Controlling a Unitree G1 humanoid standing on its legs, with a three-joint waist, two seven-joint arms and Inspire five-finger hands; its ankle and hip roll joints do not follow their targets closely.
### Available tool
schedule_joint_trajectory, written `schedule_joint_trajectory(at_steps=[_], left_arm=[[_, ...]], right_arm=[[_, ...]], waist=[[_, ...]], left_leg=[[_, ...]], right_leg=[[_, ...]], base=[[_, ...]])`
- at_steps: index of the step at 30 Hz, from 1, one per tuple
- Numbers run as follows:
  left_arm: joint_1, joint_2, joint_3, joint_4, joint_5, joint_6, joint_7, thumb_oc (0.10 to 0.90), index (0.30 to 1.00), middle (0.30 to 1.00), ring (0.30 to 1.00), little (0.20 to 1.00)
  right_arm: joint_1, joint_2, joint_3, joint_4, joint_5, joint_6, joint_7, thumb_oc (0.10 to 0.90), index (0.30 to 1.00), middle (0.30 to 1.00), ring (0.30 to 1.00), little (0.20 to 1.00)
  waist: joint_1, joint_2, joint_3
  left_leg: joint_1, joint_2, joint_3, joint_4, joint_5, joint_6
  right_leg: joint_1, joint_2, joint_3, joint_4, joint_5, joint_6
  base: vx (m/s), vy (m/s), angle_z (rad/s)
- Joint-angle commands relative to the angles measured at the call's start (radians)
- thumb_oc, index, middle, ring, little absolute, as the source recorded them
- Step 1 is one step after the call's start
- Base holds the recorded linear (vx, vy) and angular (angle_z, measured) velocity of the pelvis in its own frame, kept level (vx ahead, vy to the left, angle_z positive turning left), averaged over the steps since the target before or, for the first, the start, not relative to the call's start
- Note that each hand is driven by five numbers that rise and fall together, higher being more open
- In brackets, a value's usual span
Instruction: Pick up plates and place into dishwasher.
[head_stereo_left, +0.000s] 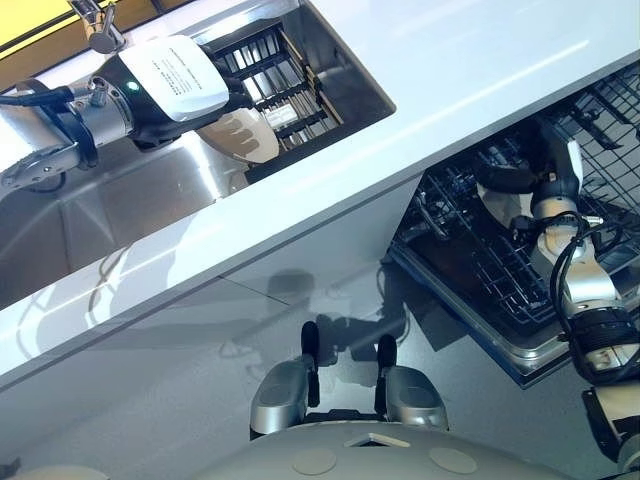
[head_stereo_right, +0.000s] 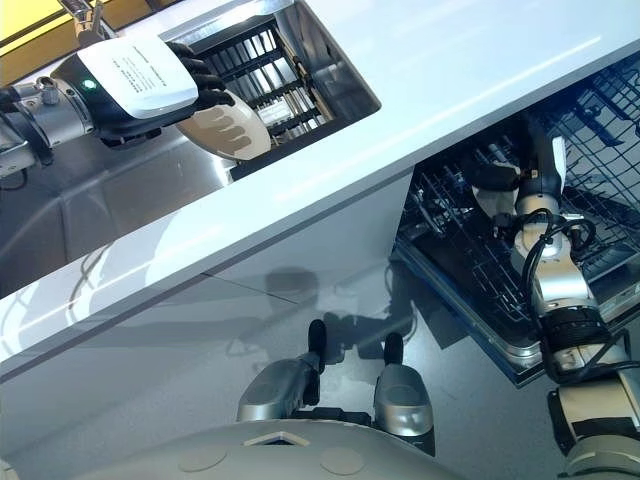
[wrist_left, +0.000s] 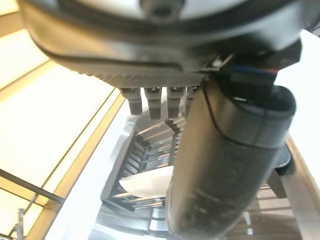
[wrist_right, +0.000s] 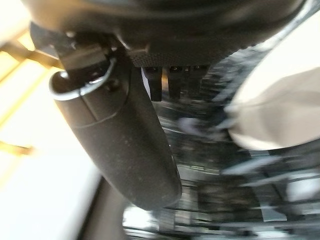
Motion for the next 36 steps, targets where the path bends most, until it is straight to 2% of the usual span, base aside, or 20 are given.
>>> schedule_joint_trajectory(at_steps=[1, 2, 3, 4, 8, 16, 22, 26, 27, 30, 32, 36], left_arm=[[0.063, -0.005, 0.145, 0.101, -0.044, 0.064, -0.016, 0.325, 0.493, 0.493, 0.493, 0.425], [0.068, -0.009, 0.145, 0.127, -0.049, 0.068, -0.016, 0.218, 0.401, 0.401, 0.401, 0.318], [0.068, -0.013, 0.141, 0.139, -0.048, 0.069, -0.011, 0.202, 0.387, 0.387, 0.387, 0.302], [0.070, -0.018, 0.140, 0.150, -0.052, 0.072, 0.000, 0.100, 0.300, 0.300, 0.300, 0.200], [0.092, -0.045, 0.147, 0.185, -0.054, 0.096, 0.039, 0.100, 0.300, 0.300, 0.300, 0.200], [0.221, -0.186, 0.213, 0.289, 0.022, 0.163, 0.221, 0.100, 0.300, 0.300, 0.300, 0.200], [0.276, -0.241, 0.262, 0.329, 0.026, 0.178, 0.354, 0.100, 0.300, 0.300, 0.300, 0.200], [0.315, -0.263, 0.315, 0.328, 0.006, 0.189, 0.436, 0.100, 0.300, 0.300, 0.300, 0.200], [0.331, -0.273, 0.354, 0.318, -0.019, 0.188, 0.474, 0.100, 0.300, 0.300, 0.300, 0.200], [0.378, -0.278, 0.452, 0.264, -0.052, 0.192, 0.512, 0.100, 0.300, 0.300, 0.300, 0.200], [0.416, -0.276, 0.531, 0.203, -0.076, 0.202, 0.519, 0.100, 0.300, 0.300, 0.300, 0.200], [0.460, -0.278, 0.652, 0.126, -0.105, 0.207, 0.563, 0.100, 0.300, 0.300, 0.300, 0.200]], right_arm=[[-0.022, -0.056, -0.120, -0.178, -0.029, -0.200, -0.044, 0.800, 0.900, 0.900, 0.900, 0.900], [-0.022, -0.062, -0.124, -0.202, -0.024, -0.205, -0.039, 0.800, 0.900, 0.900, 0.900, 0.900], [-0.018, -0.063, -0.129, -0.213, -0.023, -0.208, -0.029, 0.800, 0.900, 0.900, 0.900, 0.900], [-0.012, -0.063, -0.133, -0.223, -0.019, -0.213, -0.023, 0.800, 0.900, 0.900, 0.900, 0.900], [0.005, -0.062, -0.147, -0.249, -0.020, -0.224, -0.005, 0.800, 0.900, 0.900, 0.900, 0.900], [0.005, -0.045, -0.154, -0.277, -0.036, -0.216, 0.011, 0.800, 0.900, 0.900, 0.900, 0.900], [0.023, -0.023, -0.149, -0.293, -0.036, -0.228, 0.009, 0.800, 0.900, 0.900, 0.900, 0.900], [0.034, -0.014, -0.162, -0.310, -0.107, -0.269, -0.077, 0.800, 0.900, 0.900, 0.900, 0.900], [0.039, -0.023, -0.188, -0.324, -0.231, -0.272, -0.185, 0.800, 0.900, 0.900, 0.900, 0.900], [0.039, -0.061, -0.227, -0.373, -0.379, -0.244, -0.300, 0.800, 0.900, 0.900, 0.900, 0.900], [0.033, -0.088, -0.252, -0.413, -0.367, -0.242, -0.315, 0.800, 0.900, 0.900, 0.900, 0.900], [0.023, -0.110, -0.276, -0.473, -0.334, -0.282, -0.272, 0.800, 0.900, 0.900, 0.900, 0.900]], waist=[[-0.014, -0.022, -0.157], [-0.023, -0.020, -0.160], [-0.026, -0.022, -0.163], [-0.029, -0.023, -0.165], [-0.035, -0.030, -0.171], [-0.051, -0.046, -0.179], [-0.059, -0.054, -0.183], [-0.062, -0.057, -0.186], [-0.062, -0.060, -0.188], [-0.059, -0.061, -0.196], [-0.056, -0.062, -0.201], [-0.054, -0.066, -0.213]], left_leg=[[0.025, -0.062, 0.033, 0.014, -0.133, 0.011], [0.026, -0.063, 0.037, 0.011, -0.131, 0.011], [0.027, -0.063, 0.040, 0.009, -0.131, 0.012], [0.027, -0.063, 0.042, 0.007, -0.130, 0.012], [0.029, -0.062, 0.050, 0.002, -0.129, 0.014], [0.036, -0.056, 0.070, -0.031, -0.112, 0.013], [0.037, -0.055, 0.079, -0.034, -0.109, 0.017], [0.040, -0.054, 0.086, -0.034, -0.108, 0.016], [0.042, -0.055, 0.088, -0.034, -0.110, 0.016], [0.050, -0.057, 0.091, -0.035, -0.114, 0.016], [0.056, -0.058, 0.095, -0.034, -0.118, 0.015], [0.063, -0.058, 0.106, -0.028, -0.124, 0.013]], right_leg=[[-0.034, 0.070, -0.005, 0.088, -0.103, 0.030], [-0.034, 0.071, -0.005, 0.085, -0.102, 0.031], [-0.034, 0.072, -0.006, 0.083, -0.101, 0.033], [-0.034, 0.072, -0.005, 0.082, -0.101, 0.033], [-0.033, 0.074, -0.004, 0.080, -0.103, 0.033], [-0.030, 0.084, -0.004, 0.075, -0.107, 0.030], [-0.031, 0.085, -0.005, 0.078, -0.109, 0.029], [-0.030, 0.086, -0.003, 0.081, -0.111, 0.030], [-0.030, 0.086, -0.001, 0.081, -0.111, 0.031], [-0.025, 0.087, 0.002, 0.078, -0.111, 0.033], [-0.022, 0.088, 0.004, 0.080, -0.114, 0.034], [-0.020, 0.086, 0.004, 0.088, -0.119, 0.037]], base=[[-0.02, 0.026, -0.08], [-0.02, 0.027, -0.08], [-0.02, 0.030, -0.12], [-0.01, 0.019, -0.14], [-0.01, 0.013, -0.09], [0.00, 0.016, -0.08], [0.00, 0.011, -0.04], [-0.01, 0.017, -0.04], [0.00, 0.000, 0.00], [-0.05, 0.023, 0.00], [-0.06, 0.019, -0.04], [-0.07, 0.023, -0.06]])
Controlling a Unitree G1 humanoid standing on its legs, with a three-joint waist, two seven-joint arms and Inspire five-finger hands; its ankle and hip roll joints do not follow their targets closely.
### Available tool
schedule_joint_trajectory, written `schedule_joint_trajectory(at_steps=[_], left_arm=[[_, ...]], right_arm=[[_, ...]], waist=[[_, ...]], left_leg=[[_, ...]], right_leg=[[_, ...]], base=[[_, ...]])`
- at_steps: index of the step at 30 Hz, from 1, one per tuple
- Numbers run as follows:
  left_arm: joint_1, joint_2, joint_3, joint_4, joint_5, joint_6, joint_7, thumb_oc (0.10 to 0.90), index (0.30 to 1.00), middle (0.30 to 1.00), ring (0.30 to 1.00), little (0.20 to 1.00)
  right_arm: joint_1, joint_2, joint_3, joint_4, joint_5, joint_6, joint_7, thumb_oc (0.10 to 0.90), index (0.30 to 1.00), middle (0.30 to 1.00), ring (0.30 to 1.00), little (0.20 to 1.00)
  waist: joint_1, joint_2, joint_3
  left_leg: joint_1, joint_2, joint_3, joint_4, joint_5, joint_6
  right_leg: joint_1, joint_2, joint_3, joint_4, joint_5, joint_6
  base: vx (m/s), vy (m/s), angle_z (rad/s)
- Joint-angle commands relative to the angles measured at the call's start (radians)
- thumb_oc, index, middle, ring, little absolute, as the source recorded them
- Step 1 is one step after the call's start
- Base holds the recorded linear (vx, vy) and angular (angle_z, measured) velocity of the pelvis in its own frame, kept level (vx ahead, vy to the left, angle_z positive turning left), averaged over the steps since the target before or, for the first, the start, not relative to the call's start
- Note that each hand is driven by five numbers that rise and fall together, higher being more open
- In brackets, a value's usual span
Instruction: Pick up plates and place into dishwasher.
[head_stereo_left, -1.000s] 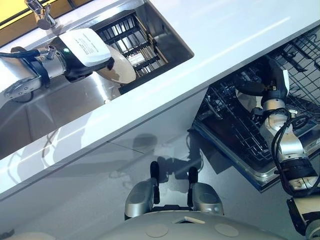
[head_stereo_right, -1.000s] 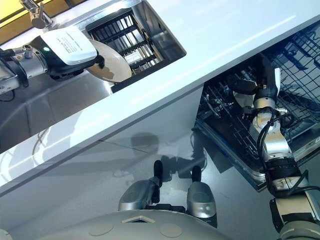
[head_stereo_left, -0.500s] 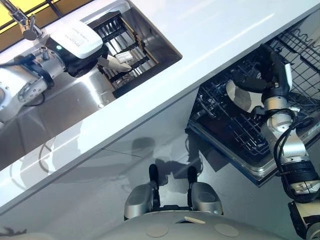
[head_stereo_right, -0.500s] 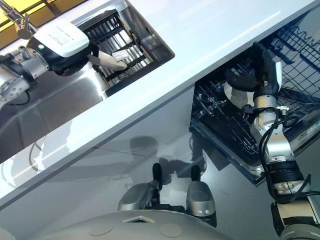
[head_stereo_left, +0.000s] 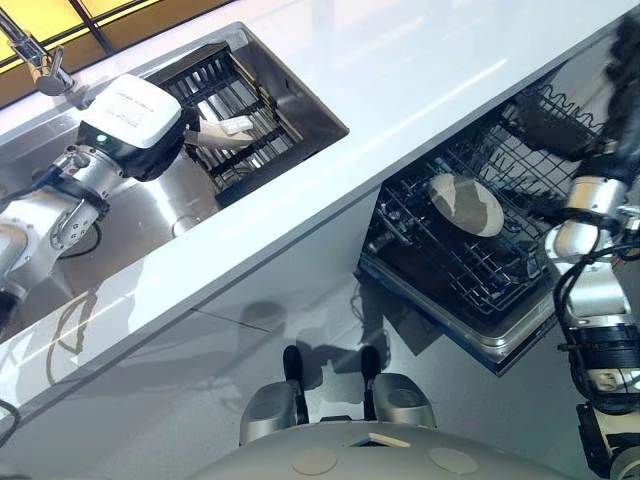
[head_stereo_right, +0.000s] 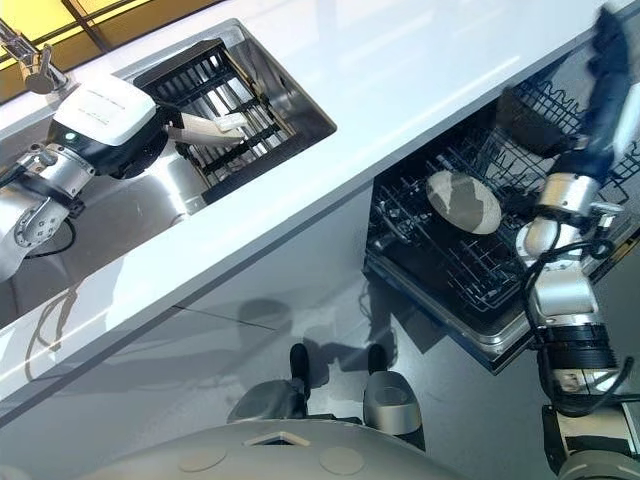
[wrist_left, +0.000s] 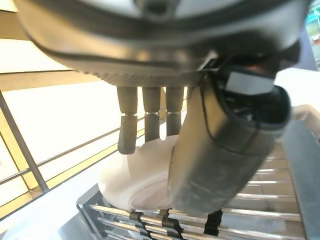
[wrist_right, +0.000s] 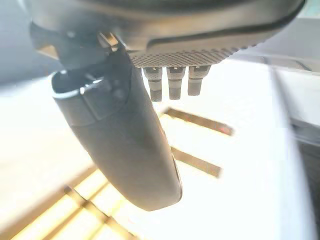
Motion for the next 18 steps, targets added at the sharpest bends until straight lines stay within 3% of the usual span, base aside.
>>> schedule_joint_trajectory(at_steps=[1, 4, 10, 15, 18], left_arm=[[-0.073, -0.003, 0.257, -0.067, -0.122, 0.072, 0.193, 0.100, 0.300, 0.300, 0.300, 0.200], [-0.063, 0.004, 0.305, -0.092, -0.140, 0.063, 0.220, 0.100, 0.300, 0.300, 0.300, 0.200], [-0.076, 0.010, 0.355, -0.163, -0.174, 0.017, 0.240, 0.100, 0.300, 0.300, 0.300, 0.200], [-0.140, -0.001, 0.303, -0.228, -0.212, -0.028, 0.216, 0.100, 0.300, 0.300, 0.300, 0.200], [-0.192, -0.002, 0.255, -0.261, -0.225, -0.042, 0.204, 0.100, 0.300, 0.300, 0.300, 0.200]], right_arm=[[-0.053, -0.123, -0.038, -0.121, -0.005, -0.133, 0.040, 0.800, 0.900, 0.900, 0.900, 0.900], [-0.066, -0.132, -0.037, -0.153, 0.054, -0.163, 0.159, 0.800, 0.900, 0.900, 0.900, 0.900], [-0.104, -0.169, 0.015, -0.245, 0.061, -0.154, 0.369, 0.800, 0.900, 0.900, 0.900, 0.900], [-0.195, -0.218, 0.108, -0.281, 0.076, -0.088, 0.530, 0.800, 0.900, 0.900, 0.900, 0.900], [-0.252, -0.254, 0.160, -0.280, 0.052, -0.067, 0.561, 0.800, 0.900, 0.900, 0.900, 0.900]], waist=[[0.001, 0.002, -0.139], [0.001, 0.000, -0.152], [0.001, -0.006, -0.188], [0.005, -0.013, -0.210], [0.006, -0.016, -0.222]], left_leg=[[0.022, -0.066, 0.029, 0.019, -0.124, 0.007], [0.027, -0.065, 0.031, 0.021, -0.128, 0.005], [0.037, -0.061, 0.039, 0.015, -0.130, 0.001], [0.044, -0.059, 0.038, 0.010, -0.130, -0.002], [0.045, -0.057, 0.038, 0.008, -0.130, -0.004]], right_leg=[[-0.006, 0.079, -0.056, 0.096, -0.121, 0.037], [-0.002, 0.077, -0.056, 0.095, -0.123, 0.039], [0.002, 0.073, -0.050, 0.090, -0.125, 0.042], [0.003, 0.072, -0.045, 0.089, -0.123, 0.045], [0.003, 0.071, -0.042, 0.086, -0.120, 0.048]], base=[[-0.07, 0.027, -0.03], [-0.06, 0.018, -0.01], [-0.07, 0.015, 0.01], [-0.04, 0.004, 0.01], [-0.04, 0.006, 0.02]])
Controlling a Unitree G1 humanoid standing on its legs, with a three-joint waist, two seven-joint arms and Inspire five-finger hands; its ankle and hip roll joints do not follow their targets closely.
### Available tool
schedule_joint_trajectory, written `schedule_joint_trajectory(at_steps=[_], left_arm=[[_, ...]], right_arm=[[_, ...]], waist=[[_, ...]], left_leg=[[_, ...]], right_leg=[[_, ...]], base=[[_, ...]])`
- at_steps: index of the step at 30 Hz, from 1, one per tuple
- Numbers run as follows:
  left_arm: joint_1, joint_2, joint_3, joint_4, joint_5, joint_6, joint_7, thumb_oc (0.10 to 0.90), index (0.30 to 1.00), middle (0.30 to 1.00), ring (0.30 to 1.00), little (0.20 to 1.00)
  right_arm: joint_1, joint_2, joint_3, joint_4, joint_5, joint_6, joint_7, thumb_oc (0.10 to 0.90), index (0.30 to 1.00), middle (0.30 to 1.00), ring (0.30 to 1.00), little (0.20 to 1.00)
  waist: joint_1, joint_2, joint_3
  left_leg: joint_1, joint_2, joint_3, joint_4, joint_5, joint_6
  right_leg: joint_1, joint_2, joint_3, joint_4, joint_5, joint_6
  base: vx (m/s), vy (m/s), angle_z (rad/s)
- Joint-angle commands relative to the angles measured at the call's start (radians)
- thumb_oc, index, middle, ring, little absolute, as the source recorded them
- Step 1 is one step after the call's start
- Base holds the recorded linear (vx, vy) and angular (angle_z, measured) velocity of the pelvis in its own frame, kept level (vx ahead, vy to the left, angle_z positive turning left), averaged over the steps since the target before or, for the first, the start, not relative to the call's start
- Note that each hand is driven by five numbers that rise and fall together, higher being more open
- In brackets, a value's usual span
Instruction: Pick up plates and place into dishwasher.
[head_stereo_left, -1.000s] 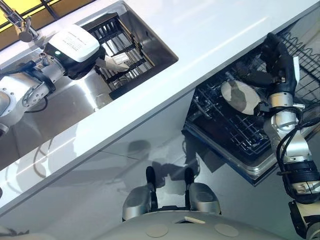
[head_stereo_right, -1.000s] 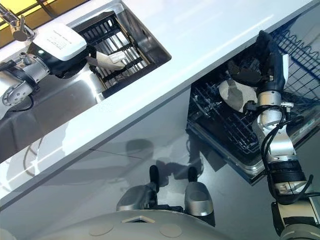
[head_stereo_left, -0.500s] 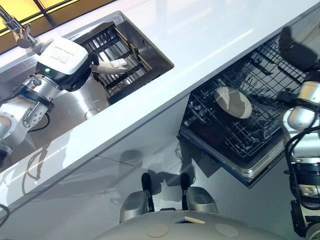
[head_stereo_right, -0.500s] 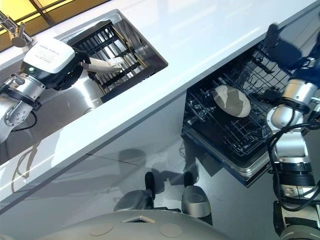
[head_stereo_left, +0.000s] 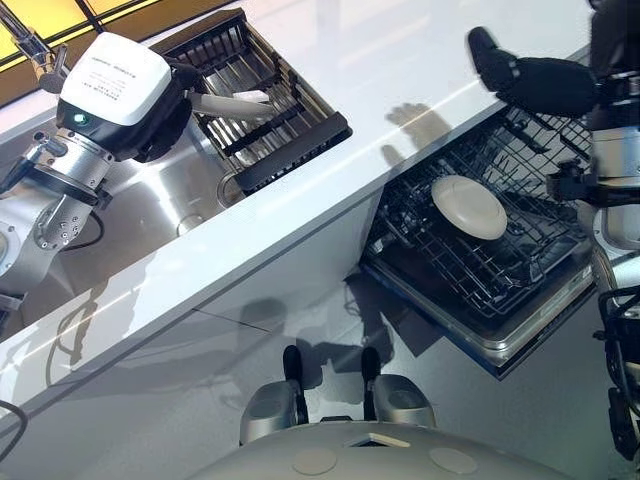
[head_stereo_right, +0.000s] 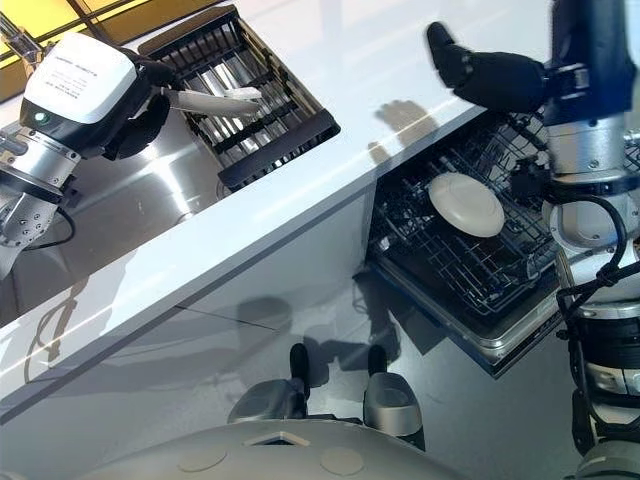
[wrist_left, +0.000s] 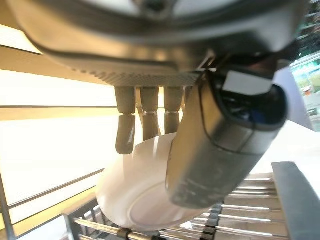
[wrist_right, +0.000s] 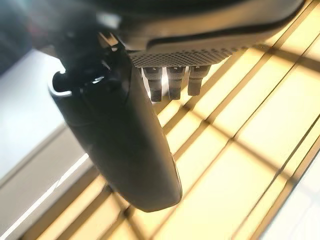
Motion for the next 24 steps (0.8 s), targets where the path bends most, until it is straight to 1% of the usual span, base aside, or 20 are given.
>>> schedule_joint_trajectory(at_steps=[1, 3, 10, 18, 22, 24], left_arm=[[-0.237, 0.021, 0.108, -0.093, -0.134, -0.017, 0.182, 0.100, 0.300, 0.300, 0.300, 0.200], [-0.271, 0.014, 0.072, -0.113, -0.135, -0.015, 0.174, 0.100, 0.300, 0.300, 0.300, 0.200], [-0.318, 0.005, 0.008, -0.121, -0.136, 0.007, 0.166, 0.100, 0.300, 0.300, 0.300, 0.200], [-0.294, 0.019, 0.005, -0.108, -0.161, 0.008, 0.149, 0.100, 0.300, 0.300, 0.300, 0.200], [-0.279, 0.012, 0.008, -0.108, -0.182, -0.017, 0.140, 0.100, 0.300, 0.300, 0.300, 0.200], [-0.283, -0.001, -0.002, -0.116, -0.206, -0.032, 0.112, 0.100, 0.300, 0.300, 0.300, 0.200]], right_arm=[[-0.098, -0.067, 0.038, -0.046, -0.003, -0.027, 0.014, 0.800, 0.900, 0.900, 0.900, 0.900], [-0.138, -0.082, 0.074, -0.046, 0.009, -0.006, 0.033, 0.800, 0.900, 0.900, 0.900, 0.900], [-0.180, -0.083, 0.118, -0.040, 0.010, 0.007, 0.044, 0.800, 0.900, 0.900, 0.900, 0.900], [-0.168, -0.083, 0.111, -0.015, 0.023, 0.005, 0.045, 0.800, 0.900, 0.900, 0.900, 0.900], [-0.166, -0.077, 0.114, -0.012, 0.053, 0.009, 0.056, 0.800, 0.900, 0.900, 0.900, 0.900], [-0.167, -0.068, 0.116, -0.012, 0.048, 0.001, 0.051, 0.800, 0.900, 0.900, 0.900, 0.900]], waist=[[-0.014, -0.006, -0.218], [-0.014, -0.008, -0.224], [-0.016, -0.008, -0.233], [-0.012, -0.008, -0.237], [-0.011, -0.009, -0.237], [-0.012, -0.009, -0.237]], left_leg=[[0.047, -0.059, 0.038, 0.007, -0.128, -0.004], [0.046, -0.058, 0.038, 0.006, -0.126, -0.004], [0.047, -0.057, 0.036, 0.004, -0.122, -0.004], [0.044, -0.058, 0.031, 0.004, -0.122, 0.000], [0.042, -0.058, 0.030, 0.003, -0.121, 0.001], [0.040, -0.058, 0.030, 0.003, -0.120, 0.002]], right_leg=[[-0.001, 0.069, -0.040, 0.088, -0.119, 0.048], [-0.003, 0.069, -0.037, 0.086, -0.114, 0.050], [-0.010, 0.066, -0.029, 0.087, -0.105, 0.056], [-0.015, 0.064, -0.027, 0.087, -0.100, 0.059], [-0.016, 0.063, -0.029, 0.086, -0.098, 0.060], [-0.018, 0.062, -0.029, 0.084, -0.095, 0.061]], base=[[-0.04, 0.005, 0.09], [-0.05, 0.007, 0.14], [-0.02, 0.004, 0.01], [0.00, 0.000, 0.00], [-0.02, 0.006, -0.06], [-0.03, 0.001, -0.04]])
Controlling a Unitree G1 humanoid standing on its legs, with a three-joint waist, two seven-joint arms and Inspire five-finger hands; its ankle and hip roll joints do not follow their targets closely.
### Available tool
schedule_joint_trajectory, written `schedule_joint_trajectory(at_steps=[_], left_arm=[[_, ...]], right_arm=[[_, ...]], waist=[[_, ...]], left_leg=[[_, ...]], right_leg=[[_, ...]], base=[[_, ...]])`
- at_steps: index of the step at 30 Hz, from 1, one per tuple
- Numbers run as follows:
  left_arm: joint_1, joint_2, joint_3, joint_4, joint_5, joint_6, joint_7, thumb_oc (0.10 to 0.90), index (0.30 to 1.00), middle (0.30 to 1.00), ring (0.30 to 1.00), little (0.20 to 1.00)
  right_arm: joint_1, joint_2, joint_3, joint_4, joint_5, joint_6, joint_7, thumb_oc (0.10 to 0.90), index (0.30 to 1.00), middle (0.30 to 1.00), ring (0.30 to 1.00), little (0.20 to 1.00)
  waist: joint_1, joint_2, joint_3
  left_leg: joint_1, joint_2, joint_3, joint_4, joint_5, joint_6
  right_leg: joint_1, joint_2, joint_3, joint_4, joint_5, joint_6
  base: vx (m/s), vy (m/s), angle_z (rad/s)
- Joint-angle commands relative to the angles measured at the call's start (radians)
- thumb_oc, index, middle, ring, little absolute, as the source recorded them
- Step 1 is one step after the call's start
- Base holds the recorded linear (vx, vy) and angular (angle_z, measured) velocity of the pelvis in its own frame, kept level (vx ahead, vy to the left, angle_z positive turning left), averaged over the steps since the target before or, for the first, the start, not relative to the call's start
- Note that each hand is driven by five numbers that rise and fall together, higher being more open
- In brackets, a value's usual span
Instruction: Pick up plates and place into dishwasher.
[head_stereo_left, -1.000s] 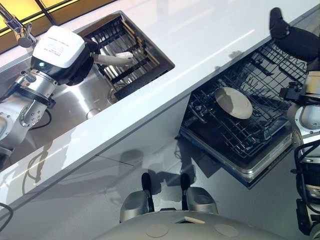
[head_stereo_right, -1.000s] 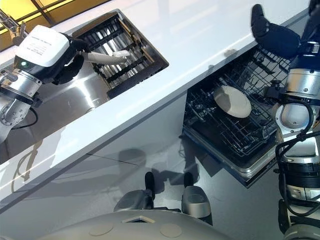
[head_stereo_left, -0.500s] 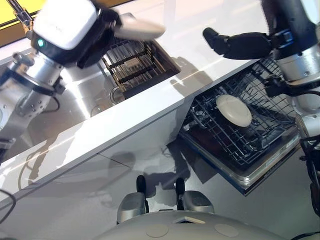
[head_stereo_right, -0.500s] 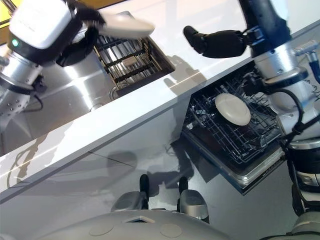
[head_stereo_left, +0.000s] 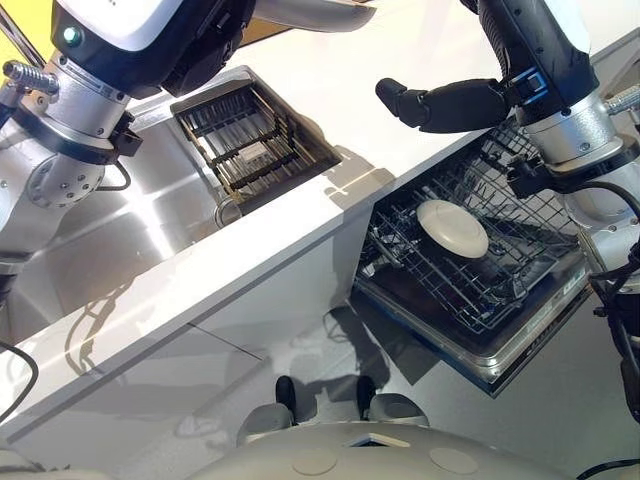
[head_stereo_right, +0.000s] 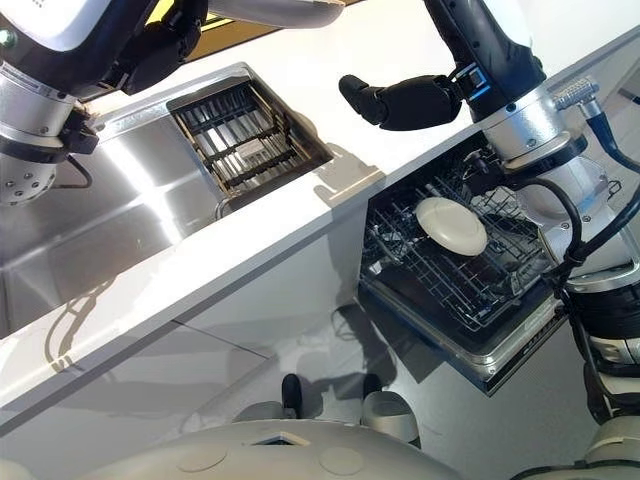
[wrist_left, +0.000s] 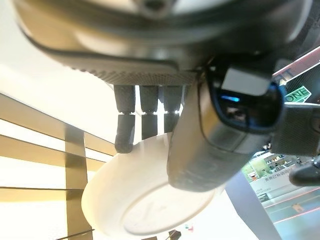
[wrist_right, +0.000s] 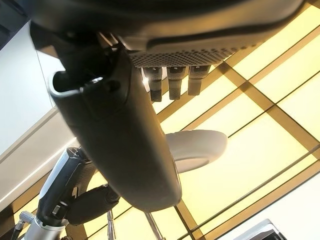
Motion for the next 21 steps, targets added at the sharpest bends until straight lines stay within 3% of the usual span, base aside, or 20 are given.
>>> schedule_joint_trajectory(at_steps=[1, 6, 12, 21], left_arm=[[-0.020, -0.015, 0.049, 0.025, -0.118, -0.003, -0.009, 0.100, 0.300, 0.300, 0.300, 0.200], [-0.025, -0.043, 0.018, 0.014, -0.113, -0.015, -0.063, 0.100, 0.300, 0.300, 0.300, 0.200], [-0.037, -0.064, -0.012, 0.028, -0.120, -0.031, -0.090, 0.100, 0.300, 0.300, 0.300, 0.200], [-0.105, -0.122, -0.094, 0.026, -0.158, -0.041, -0.113, 0.100, 0.300, 0.300, 0.300, 0.200]], right_arm=[[-0.066, -0.023, -0.024, -0.005, 0.045, -0.047, -0.046, 0.800, 0.900, 0.900, 0.900, 0.900], [-0.072, -0.010, -0.014, -0.004, 0.046, -0.039, -0.048, 0.800, 0.900, 0.900, 0.900, 0.900], [-0.076, -0.004, 0.012, 0.001, 0.120, -0.014, 0.063, 0.800, 0.900, 0.900, 0.900, 0.900], [-0.160, 0.039, 0.102, 0.014, 0.129, 0.012, 0.084, 0.800, 0.900, 0.900, 0.900, 0.900]], waist=[[0.013, 0.003, -0.120], [0.011, 0.003, -0.121], [0.008, 0.001, -0.124], [0.013, -0.005, -0.124]], left_leg=[[0.033, -0.063, 0.029, 0.003, -0.104, 0.014], [0.032, -0.064, 0.029, 0.003, -0.104, 0.016], [0.032, -0.061, 0.030, 0.003, -0.103, 0.018], [0.032, -0.061, 0.025, 0.004, -0.101, 0.019]], right_leg=[[-0.035, 0.055, -0.033, 0.108, -0.095, 0.061], [-0.036, 0.056, -0.033, 0.108, -0.094, 0.062], [-0.037, 0.054, -0.034, 0.113, -0.097, 0.062], [-0.034, 0.054, -0.035, 0.108, -0.094, 0.060]], base=[[-0.02, -0.003, -0.03], [0.00, 0.000, 0.00], [0.00, 0.000, 0.00], [0.00, 0.000, 0.00]])
